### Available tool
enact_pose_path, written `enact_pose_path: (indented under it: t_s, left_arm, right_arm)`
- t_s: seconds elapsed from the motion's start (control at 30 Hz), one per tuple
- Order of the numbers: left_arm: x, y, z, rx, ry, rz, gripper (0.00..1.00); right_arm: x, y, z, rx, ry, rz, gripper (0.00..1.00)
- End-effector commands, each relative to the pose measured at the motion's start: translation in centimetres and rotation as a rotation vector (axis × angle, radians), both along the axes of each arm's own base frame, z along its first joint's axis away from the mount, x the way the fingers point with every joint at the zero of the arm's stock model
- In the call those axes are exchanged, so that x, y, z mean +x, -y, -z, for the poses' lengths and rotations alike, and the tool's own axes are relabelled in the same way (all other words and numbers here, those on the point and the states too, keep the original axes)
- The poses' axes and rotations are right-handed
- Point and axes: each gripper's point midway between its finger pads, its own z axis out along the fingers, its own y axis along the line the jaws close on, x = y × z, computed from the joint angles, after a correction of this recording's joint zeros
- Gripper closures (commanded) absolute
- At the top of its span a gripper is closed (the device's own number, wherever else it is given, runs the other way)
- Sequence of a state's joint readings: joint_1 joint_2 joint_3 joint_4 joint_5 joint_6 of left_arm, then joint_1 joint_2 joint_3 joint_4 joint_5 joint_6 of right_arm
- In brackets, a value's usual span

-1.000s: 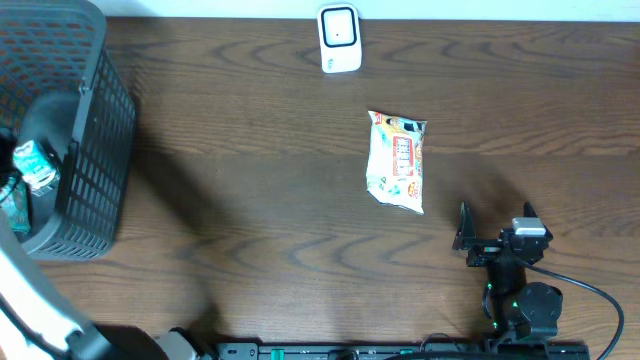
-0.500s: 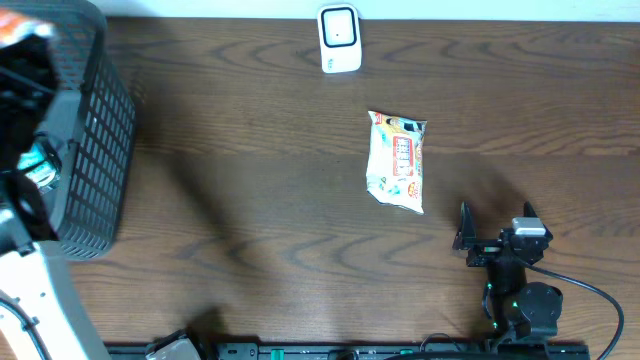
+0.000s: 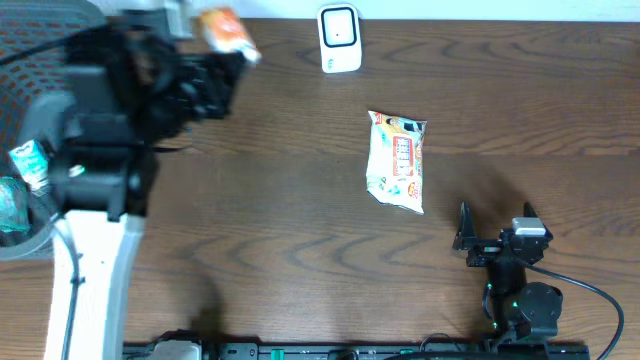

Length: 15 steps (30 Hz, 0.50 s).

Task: Scan the item barcode
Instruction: 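Lift the orange package out and carry it toward the white scanner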

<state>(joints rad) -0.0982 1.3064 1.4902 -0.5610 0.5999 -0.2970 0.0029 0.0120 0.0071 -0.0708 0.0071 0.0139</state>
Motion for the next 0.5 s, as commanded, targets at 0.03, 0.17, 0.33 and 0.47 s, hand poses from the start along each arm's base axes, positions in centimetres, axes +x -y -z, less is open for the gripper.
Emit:
enact_pose_path:
  t_s: [0.03,0.17,0.33,0.47]
  left_arm:
    - [0.2,3.9,5.0,0.08,-0.129,0.093,0.92]
    - [0.5,6.3,10.1,0.177,-0.256,0.129,0.92]
    - [0.2,9.5,16.1,0.253,-0.394,0.215,0.92]
    - [0.0,11.3,20.3,0.291,-0.487,0.261,0.92]
  right_arm:
    - [0.0,0.2,0.1,0.004,-0.001,0.007,0.01]
    - [0.0,0.2,0.1,0.004,-0.001,0.007,0.01]
    - [0.0,0.2,0.1,0.004,-0.001,0.007,0.01]
    - [0.0,0.2,0.1,0.004,-0.001,0.007,0.01]
